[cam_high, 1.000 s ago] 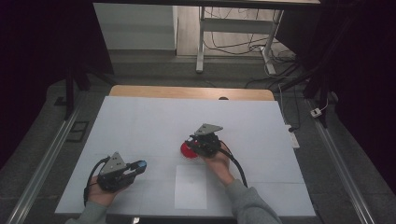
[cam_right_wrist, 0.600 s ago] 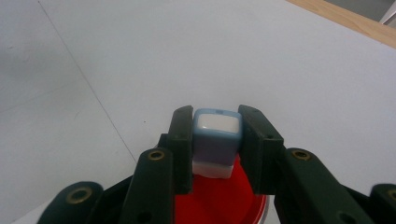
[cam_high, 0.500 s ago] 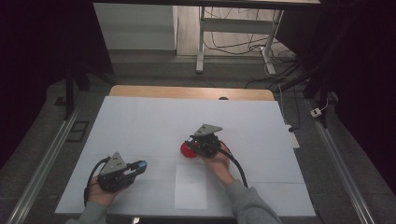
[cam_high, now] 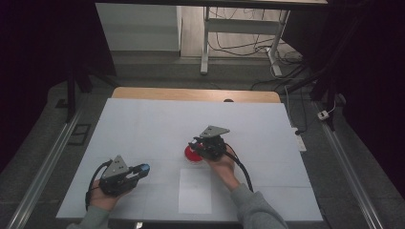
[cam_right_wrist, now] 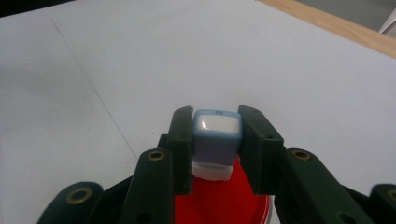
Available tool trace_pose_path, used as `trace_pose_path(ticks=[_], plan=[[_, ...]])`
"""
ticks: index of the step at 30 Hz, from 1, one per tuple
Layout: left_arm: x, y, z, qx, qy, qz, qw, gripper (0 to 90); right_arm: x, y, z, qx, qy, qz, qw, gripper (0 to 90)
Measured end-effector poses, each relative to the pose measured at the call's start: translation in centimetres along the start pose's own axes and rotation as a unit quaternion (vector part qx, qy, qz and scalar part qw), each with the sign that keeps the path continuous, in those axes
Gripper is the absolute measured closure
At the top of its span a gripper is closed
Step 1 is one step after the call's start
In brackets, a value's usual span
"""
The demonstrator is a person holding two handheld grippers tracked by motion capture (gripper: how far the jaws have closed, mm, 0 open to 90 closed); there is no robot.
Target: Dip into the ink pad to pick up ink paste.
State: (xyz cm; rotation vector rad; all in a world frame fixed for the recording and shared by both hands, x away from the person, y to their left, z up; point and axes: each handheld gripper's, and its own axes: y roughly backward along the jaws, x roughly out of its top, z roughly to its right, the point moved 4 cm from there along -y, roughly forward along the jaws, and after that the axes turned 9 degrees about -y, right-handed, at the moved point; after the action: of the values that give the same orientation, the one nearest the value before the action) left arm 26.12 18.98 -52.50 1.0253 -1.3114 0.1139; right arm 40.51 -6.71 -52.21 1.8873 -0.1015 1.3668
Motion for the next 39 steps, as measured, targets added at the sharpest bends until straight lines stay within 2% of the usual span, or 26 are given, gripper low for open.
trace_pose_path(ticks=[5, 17, 30, 39], plan=[[0.02, -0.04, 0.02, -0.001, -0.001, -0.001, 1.0000, 74.4, 0.31, 0.45, 0.07, -0.001, 0.000, 0.006, 1.0000, 66.9], [0.03, 0.00, 0.01, 0.000, 0.000, -0.001, 1.0000, 74.4, 0.34, 0.72, 0.20, -0.005, 0.004, 0.000, 1.0000, 66.9], [0.01, 0.01, -0.03, 0.001, 0.000, 0.000, 1.0000, 74.4, -0.03, 0.80, 0.36, -0.007, 0.001, -0.011, 0.9999, 66.9], [-0.01, 0.02, -0.05, 0.002, 0.000, 0.000, 1.0000, 74.4, -0.58, 0.37, 0.49, -0.012, 0.005, -0.030, 0.9995, 66.9]])
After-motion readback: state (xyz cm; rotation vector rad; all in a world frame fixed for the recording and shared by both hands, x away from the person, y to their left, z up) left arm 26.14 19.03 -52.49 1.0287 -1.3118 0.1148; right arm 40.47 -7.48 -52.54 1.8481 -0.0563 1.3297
